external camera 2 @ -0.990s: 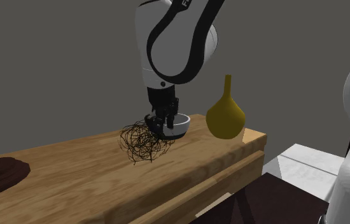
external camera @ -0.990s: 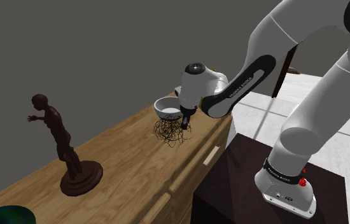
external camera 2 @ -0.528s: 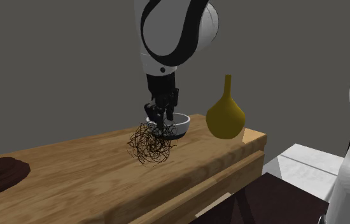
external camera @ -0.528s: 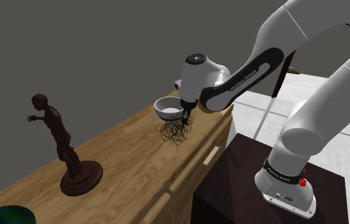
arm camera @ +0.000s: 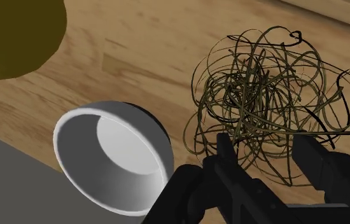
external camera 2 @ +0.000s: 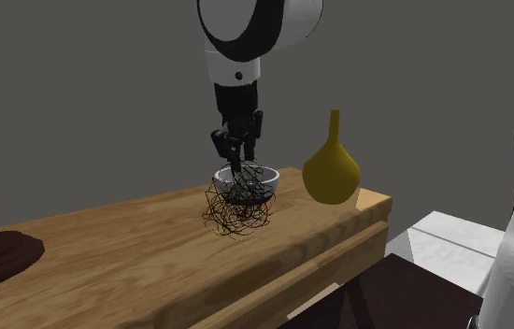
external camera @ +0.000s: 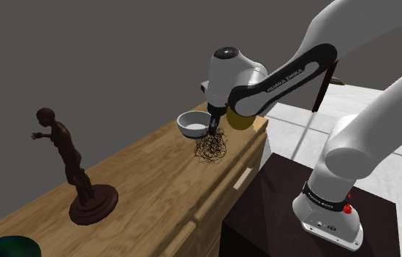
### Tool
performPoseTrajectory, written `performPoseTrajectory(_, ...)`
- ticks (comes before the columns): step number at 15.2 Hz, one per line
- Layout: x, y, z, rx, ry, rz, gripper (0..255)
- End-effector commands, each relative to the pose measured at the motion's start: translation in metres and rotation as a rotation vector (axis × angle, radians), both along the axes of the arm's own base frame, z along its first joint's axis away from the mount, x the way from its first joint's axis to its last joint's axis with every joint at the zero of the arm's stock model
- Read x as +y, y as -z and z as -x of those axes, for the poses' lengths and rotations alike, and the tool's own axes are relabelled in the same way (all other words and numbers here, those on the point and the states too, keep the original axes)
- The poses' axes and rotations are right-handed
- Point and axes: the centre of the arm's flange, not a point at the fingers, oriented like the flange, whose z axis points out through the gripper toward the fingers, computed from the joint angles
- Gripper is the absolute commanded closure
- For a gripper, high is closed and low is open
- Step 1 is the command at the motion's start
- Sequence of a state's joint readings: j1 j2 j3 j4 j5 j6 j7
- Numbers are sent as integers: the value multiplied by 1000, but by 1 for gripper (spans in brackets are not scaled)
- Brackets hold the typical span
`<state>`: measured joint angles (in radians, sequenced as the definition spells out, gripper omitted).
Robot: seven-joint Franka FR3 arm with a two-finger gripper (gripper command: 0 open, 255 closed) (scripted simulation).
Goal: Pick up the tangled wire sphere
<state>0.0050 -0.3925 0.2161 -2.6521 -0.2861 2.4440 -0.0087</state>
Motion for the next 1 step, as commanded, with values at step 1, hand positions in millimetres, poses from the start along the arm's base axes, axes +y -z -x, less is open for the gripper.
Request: performPoseTrajectory(1, 0, -4, -1, -2, 0, 0, 255)
